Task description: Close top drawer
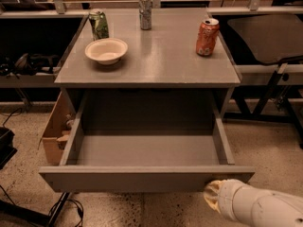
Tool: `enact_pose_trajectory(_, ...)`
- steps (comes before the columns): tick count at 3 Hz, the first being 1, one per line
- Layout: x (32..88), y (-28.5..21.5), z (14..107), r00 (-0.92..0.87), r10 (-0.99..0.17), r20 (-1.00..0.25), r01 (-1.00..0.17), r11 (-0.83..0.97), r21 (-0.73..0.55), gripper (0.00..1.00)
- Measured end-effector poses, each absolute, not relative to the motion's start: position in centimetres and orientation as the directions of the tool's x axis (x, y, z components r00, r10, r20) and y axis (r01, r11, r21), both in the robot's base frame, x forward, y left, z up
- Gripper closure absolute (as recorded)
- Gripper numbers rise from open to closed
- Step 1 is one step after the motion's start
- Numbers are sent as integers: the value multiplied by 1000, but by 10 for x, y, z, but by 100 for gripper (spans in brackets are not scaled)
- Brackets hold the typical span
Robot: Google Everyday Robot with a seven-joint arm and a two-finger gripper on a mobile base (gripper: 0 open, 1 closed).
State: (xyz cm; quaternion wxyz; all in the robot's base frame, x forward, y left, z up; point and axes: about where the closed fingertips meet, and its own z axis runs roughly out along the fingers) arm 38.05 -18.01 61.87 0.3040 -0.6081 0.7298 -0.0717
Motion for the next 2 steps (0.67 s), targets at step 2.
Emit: enact_pose_trajectory(2,433,-178,619,-67,-914,-399,-837,269,-477,100)
